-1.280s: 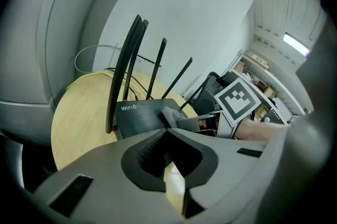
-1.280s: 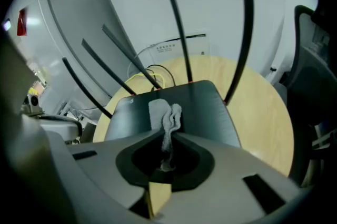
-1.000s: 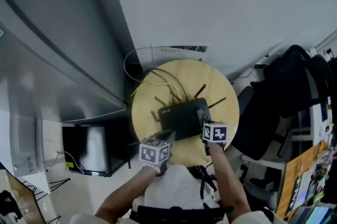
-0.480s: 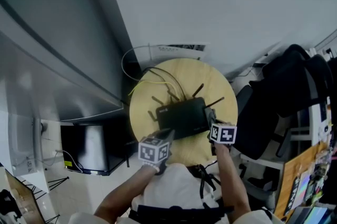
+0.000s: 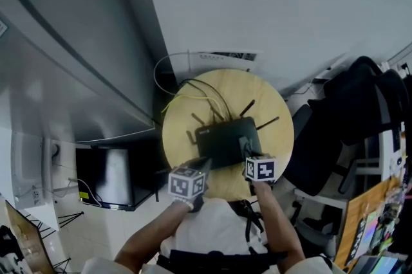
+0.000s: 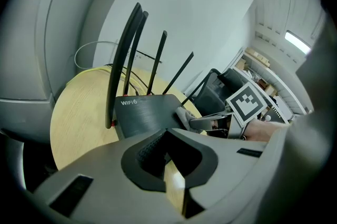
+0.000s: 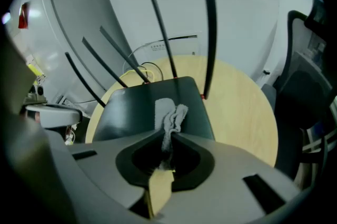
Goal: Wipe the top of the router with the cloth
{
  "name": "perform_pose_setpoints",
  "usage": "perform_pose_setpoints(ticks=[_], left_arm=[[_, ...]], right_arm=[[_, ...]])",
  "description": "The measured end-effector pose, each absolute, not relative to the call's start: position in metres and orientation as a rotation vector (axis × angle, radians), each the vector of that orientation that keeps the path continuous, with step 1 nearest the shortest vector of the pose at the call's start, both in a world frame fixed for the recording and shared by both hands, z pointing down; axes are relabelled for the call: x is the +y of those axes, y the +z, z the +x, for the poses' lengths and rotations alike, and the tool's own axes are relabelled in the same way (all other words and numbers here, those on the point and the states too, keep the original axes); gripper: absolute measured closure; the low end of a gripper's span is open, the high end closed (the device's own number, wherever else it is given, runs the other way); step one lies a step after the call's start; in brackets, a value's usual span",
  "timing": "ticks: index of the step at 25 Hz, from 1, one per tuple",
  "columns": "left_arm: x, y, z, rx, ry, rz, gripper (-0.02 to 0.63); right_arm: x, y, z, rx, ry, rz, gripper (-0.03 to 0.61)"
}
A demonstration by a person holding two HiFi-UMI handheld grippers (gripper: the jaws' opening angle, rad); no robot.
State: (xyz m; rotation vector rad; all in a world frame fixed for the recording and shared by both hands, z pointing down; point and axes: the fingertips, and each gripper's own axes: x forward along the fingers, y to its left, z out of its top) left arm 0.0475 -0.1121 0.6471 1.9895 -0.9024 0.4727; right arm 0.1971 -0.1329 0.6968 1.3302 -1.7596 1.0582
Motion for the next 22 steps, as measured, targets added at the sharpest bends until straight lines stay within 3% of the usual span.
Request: perform_pose_setpoints(ticks=[22], left_arm=[[-0.099, 0.646, -0.006, -0.997, 0.468, 1.953, 0.615]], right_arm=[[-0.086, 0.697, 0.057, -1.925, 0.924, 0.923, 0.541]])
